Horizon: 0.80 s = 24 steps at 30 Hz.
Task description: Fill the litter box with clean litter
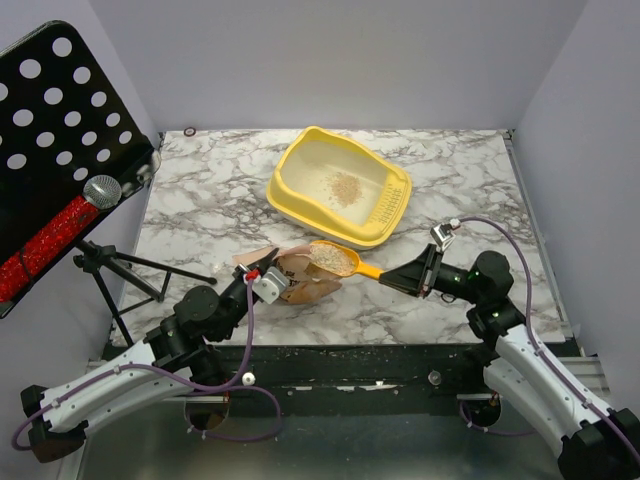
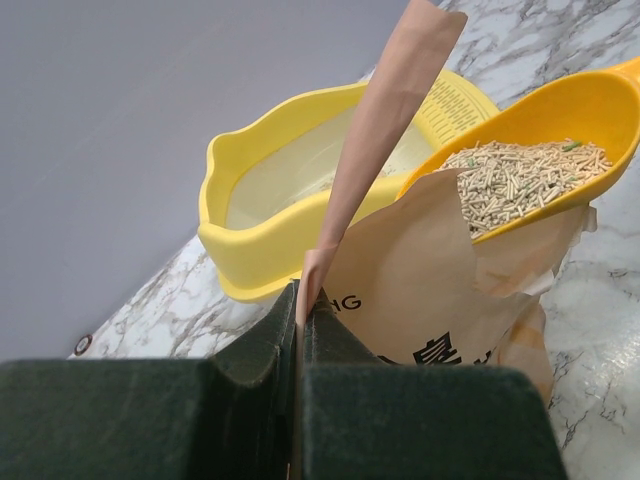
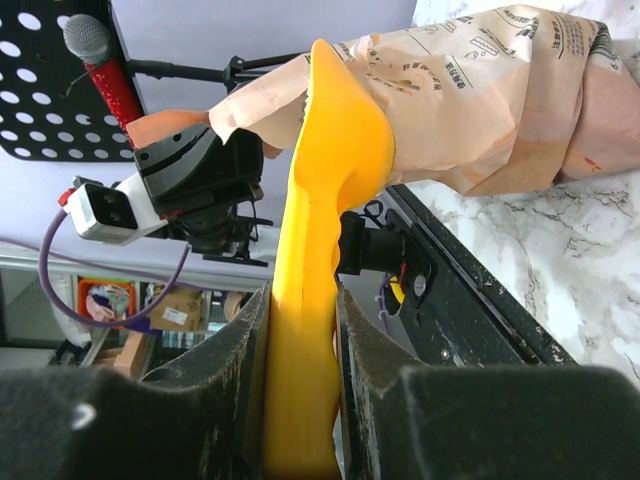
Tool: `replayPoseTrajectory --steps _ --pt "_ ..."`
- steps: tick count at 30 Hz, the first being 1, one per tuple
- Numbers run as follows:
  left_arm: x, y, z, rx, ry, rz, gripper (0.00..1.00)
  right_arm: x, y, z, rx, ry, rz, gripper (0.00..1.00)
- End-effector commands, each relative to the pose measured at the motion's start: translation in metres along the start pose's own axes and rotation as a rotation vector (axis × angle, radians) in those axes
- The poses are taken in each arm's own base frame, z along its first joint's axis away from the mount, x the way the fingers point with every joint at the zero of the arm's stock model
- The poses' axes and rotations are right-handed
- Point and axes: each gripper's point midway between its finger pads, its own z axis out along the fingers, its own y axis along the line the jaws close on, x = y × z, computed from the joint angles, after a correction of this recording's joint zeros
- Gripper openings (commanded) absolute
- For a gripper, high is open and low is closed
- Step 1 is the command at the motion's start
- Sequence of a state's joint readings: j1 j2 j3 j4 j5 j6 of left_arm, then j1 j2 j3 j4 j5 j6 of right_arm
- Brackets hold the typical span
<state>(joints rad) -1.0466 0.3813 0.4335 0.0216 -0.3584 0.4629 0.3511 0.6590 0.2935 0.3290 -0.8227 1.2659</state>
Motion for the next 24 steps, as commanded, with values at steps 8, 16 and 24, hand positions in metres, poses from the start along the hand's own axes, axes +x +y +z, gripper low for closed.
replayPoseTrajectory --steps 8,16,24 --pt "-0.062 0.032 -0.007 -0.096 -0.232 -0.099 0.02 -0.012 0.008 -0.002 -0.002 -0.083 0.084 0.0" --pt "-0.061 0.033 -0.007 -0.105 -0.23 -0.097 0.03 -0.04 0.027 0.004 -0.004 -0.174 0.078 0.0" --pt "-0.06 0.031 -0.006 -0.097 -0.226 -0.086 0.02 -0.083 0.044 0.017 0.004 -0.298 0.052 0.0"
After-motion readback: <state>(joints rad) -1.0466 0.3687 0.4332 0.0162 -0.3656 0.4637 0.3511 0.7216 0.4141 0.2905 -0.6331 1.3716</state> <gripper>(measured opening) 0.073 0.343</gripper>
